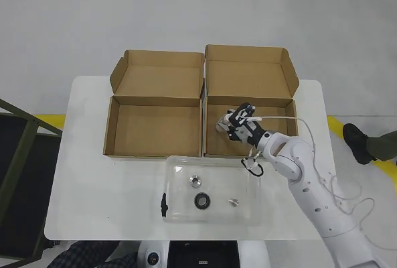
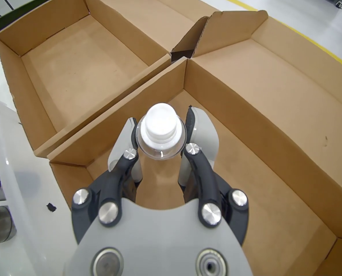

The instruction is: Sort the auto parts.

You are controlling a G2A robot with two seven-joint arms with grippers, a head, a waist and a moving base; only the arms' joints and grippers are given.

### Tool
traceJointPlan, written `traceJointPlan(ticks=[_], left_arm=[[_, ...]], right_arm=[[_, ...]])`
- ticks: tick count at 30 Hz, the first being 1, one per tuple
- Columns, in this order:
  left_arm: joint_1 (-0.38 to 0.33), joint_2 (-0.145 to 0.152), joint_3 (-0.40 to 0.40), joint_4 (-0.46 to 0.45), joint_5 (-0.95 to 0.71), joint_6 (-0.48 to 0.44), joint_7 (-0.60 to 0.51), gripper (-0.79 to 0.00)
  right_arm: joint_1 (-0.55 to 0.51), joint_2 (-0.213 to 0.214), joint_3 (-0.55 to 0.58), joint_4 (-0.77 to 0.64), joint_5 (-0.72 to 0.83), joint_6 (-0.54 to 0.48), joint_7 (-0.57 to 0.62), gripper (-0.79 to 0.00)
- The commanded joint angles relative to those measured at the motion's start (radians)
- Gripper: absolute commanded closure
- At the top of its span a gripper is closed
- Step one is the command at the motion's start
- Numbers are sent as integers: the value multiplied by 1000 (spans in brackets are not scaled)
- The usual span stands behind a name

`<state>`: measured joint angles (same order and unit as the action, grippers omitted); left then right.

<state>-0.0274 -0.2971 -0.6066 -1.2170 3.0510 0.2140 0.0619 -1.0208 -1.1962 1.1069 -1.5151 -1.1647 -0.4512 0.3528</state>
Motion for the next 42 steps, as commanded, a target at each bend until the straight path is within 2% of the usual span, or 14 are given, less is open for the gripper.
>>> traceJointPlan(ticks=[1,3,9,10,11,12,21,32,42], left_arm=[[0,0,0,0,0,0,0,-785],[0,0,0,0,0,0,0,-785],[0,0,0,0,0,0,0,-785],[0,0,0,0,0,0,0,-785],[0,0,0,0,0,0,0,-785],[0,0,0,0,0,0,0,-785],[0,0,0,0,0,0,0,-785],[0,0,0,0,0,0,0,-785],[0,0,0,0,0,0,0,-785]], right_arm=[[3,-1,-4,2,-11,3,7,-249],[4,-1,-8,2,-17,5,10,-308],[2,-3,-17,-1,-23,8,15,-376],[1,-4,-17,-3,-21,8,13,-591],[0,-3,-14,-6,-19,11,11,-727],[-1,-3,-12,-11,-21,10,10,-785],[-80,18,72,-173,-27,-21,14,-785],[-266,57,173,-531,-38,-176,163,-785],[-425,86,247,-673,-60,-298,219,-785]])
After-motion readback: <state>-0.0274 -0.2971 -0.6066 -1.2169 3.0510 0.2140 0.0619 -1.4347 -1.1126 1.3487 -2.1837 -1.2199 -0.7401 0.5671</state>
